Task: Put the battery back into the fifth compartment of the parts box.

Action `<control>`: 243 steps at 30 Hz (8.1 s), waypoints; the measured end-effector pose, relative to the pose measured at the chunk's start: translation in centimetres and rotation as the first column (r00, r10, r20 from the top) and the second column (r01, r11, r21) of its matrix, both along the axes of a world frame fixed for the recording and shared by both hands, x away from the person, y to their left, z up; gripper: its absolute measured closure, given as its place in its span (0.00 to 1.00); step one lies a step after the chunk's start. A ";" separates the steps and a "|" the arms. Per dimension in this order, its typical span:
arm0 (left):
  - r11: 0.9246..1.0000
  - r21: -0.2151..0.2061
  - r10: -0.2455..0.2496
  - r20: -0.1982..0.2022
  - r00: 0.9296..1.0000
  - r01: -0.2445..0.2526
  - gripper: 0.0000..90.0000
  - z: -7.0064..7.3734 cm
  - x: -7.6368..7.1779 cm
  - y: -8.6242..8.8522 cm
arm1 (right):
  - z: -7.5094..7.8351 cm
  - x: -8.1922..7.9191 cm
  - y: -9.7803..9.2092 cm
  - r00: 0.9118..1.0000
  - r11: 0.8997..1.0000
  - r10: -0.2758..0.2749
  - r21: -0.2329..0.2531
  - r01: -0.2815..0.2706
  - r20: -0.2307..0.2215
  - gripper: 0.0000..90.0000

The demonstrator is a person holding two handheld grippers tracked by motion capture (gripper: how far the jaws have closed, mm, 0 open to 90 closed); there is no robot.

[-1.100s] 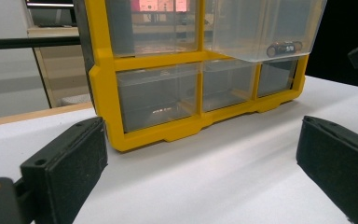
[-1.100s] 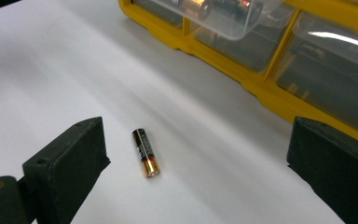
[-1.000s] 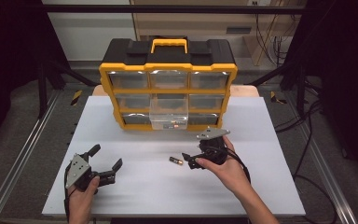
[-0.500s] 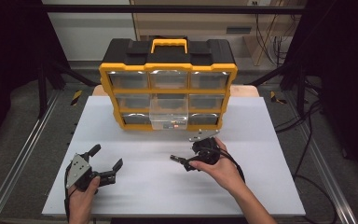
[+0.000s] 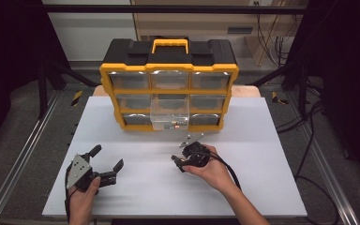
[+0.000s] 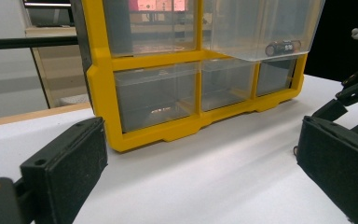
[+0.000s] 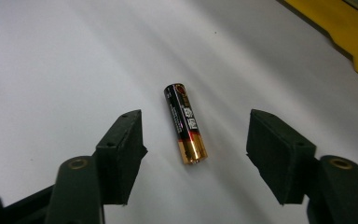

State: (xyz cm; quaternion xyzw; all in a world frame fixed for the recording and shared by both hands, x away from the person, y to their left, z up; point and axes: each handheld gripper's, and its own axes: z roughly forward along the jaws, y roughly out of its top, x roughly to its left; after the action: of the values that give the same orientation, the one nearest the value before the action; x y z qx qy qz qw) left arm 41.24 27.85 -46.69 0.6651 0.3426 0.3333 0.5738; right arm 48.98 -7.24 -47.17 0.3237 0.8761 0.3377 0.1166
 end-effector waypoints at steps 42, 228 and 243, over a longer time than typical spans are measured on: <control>1.000 -0.004 -0.006 -0.004 1.000 0.006 0.02 0.0 0.1 0.0 | -1.3 0.4 1.4 0.993 0.993 0.099 -0.067 -0.095 0.068 0.85; 1.000 -0.002 -0.012 -0.006 1.000 0.012 0.02 0.0 0.1 -0.1 | 19.2 4.4 -0.3 0.943 0.950 -0.197 0.290 0.116 0.268 0.10; 1.000 0.005 -0.017 -0.009 1.000 0.017 0.02 -0.1 0.1 -0.2 | 19.2 3.8 -3.1 0.921 0.927 -0.257 0.345 0.149 0.294 0.08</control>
State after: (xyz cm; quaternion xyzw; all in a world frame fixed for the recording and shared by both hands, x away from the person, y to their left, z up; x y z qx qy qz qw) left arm 41.39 27.60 -46.75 0.6709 0.3388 0.3262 0.5734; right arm 52.79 -10.39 -27.93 0.3665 0.7393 0.5091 0.2448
